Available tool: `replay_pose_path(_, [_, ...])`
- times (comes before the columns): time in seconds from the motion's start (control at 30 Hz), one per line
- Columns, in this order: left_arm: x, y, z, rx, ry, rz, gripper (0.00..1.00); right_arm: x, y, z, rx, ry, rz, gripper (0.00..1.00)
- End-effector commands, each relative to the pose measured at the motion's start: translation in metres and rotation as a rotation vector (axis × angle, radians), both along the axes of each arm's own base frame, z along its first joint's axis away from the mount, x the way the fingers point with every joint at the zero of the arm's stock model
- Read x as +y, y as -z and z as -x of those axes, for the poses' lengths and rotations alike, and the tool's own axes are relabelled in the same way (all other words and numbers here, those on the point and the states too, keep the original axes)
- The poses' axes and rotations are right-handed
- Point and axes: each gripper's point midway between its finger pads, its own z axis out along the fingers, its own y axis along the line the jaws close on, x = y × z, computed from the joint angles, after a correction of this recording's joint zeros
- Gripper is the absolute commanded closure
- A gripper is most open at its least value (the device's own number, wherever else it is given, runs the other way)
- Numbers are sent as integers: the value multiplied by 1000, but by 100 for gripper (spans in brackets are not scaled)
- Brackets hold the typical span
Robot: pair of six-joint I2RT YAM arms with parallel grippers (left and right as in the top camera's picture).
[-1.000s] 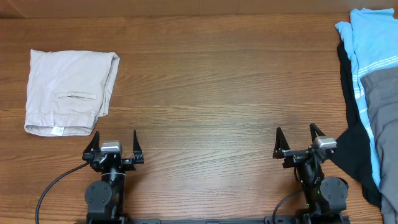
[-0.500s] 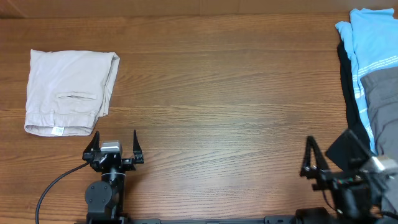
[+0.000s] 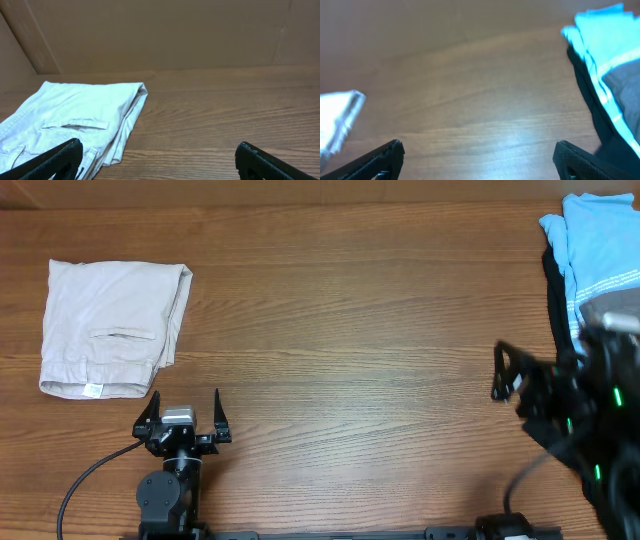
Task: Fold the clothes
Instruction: 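Move the right gripper to the clothes pile on the right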
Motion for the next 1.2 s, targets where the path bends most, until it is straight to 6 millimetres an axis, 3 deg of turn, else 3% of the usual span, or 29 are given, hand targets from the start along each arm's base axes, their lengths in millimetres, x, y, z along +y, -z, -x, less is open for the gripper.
replay_pose_path(0.0, [0,-1,0,-9,-1,-23,0,4,-1,-21,61,-28,18,0])
replay_pose_path(0.17, [0,-1,0,-9,-1,-23,0,-8,23,-43,162,37,76,0])
replay_pose_path(0.4, [0,-1,0,-9,-1,-23,0,-7,41,-53,238,36,80,0])
replay_pose_path(0.87, [0,-1,0,-9,-1,-23,0,-8,44,-50,254,40,85,0])
replay_pose_path(1.17, [0,-1,0,-9,-1,-23,0,-48,53,-35,319,273,170,0])
